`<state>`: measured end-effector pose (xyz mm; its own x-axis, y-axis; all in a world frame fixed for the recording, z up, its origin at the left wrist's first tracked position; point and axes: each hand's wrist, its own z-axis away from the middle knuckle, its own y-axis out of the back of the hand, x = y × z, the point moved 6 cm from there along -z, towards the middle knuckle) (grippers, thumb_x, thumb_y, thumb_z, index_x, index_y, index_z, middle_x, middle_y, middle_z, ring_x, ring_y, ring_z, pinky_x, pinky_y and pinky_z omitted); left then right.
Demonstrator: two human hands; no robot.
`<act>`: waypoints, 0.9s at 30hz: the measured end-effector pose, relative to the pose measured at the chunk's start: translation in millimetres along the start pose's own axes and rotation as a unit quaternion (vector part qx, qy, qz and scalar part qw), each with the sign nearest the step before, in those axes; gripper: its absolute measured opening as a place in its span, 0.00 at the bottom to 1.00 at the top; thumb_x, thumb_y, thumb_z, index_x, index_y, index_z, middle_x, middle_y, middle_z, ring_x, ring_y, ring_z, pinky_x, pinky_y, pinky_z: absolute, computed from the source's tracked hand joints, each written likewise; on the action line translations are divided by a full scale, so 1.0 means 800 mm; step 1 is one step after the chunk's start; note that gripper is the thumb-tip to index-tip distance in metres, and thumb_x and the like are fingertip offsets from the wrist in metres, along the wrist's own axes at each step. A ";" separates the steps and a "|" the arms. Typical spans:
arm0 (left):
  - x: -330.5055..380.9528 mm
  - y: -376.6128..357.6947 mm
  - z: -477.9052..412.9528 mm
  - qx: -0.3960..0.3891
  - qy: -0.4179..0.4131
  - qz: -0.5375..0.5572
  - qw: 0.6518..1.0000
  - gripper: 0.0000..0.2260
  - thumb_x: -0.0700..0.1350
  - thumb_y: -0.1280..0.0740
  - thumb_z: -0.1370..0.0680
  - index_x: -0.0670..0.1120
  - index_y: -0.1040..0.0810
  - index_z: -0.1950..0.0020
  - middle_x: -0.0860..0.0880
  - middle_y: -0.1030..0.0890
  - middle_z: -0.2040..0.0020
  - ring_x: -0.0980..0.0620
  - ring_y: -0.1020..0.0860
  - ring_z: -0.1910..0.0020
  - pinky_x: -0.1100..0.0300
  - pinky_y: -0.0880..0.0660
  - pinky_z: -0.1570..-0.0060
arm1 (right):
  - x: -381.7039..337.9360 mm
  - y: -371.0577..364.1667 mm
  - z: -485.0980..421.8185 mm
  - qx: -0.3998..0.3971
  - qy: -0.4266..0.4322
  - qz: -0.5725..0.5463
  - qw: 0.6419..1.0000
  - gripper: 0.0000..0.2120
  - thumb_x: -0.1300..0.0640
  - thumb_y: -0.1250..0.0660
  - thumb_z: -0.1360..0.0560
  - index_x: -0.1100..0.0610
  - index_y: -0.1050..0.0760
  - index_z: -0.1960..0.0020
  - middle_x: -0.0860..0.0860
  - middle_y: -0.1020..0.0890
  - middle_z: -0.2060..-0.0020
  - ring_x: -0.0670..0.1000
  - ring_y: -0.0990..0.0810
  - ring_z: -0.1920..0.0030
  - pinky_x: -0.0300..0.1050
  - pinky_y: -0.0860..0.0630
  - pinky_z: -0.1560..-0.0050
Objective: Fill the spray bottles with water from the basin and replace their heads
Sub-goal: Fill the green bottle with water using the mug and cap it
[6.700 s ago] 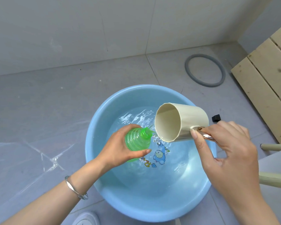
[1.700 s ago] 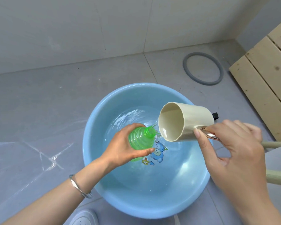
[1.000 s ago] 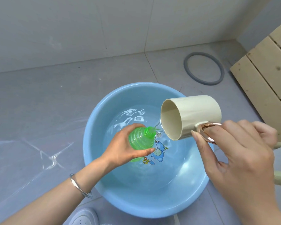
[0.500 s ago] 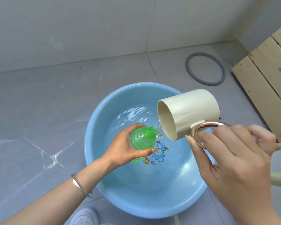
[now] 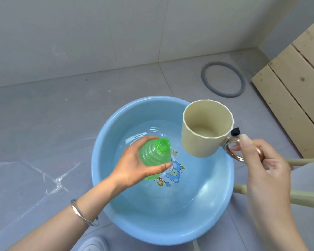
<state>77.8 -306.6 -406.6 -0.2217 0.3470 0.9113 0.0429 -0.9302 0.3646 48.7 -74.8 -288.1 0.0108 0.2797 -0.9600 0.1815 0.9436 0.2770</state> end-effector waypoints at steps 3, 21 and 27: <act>0.022 0.011 -0.001 0.018 -0.003 0.015 1.000 0.30 0.66 0.23 0.43 0.64 0.26 0.43 0.66 0.22 0.44 0.67 0.27 0.39 0.71 0.34 0.39 | 0.006 0.007 0.000 0.010 -0.088 -0.115 0.989 0.13 0.45 0.36 0.31 0.53 0.25 0.67 0.42 0.20 0.68 0.39 0.26 0.65 0.31 0.32 0.58; 0.342 0.055 0.069 -0.029 -0.123 0.139 0.982 0.22 0.57 0.22 0.40 0.55 0.21 0.48 0.55 0.15 0.56 0.58 0.17 0.56 0.66 0.25 0.56 | -0.190 0.201 0.040 0.117 0.014 -0.094 0.988 0.15 0.50 0.39 0.22 0.57 0.25 0.64 0.41 0.24 0.70 0.41 0.31 0.66 0.37 0.35 0.56; 0.420 0.032 0.103 -0.058 -0.153 0.149 0.975 0.22 0.58 0.23 0.40 0.56 0.20 0.49 0.55 0.15 0.56 0.57 0.17 0.55 0.62 0.25 0.54 | -0.157 0.283 0.043 0.186 -0.011 -0.079 0.979 0.14 0.53 0.39 0.21 0.58 0.26 0.62 0.42 0.23 0.68 0.40 0.30 0.65 0.36 0.36 0.56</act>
<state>84.4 -203.8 -75.8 0.0856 0.0615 0.9944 -0.0526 -0.9964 0.0662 122.0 97.3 -106.5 -0.0268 0.1273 -0.9915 0.5280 0.8440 0.0941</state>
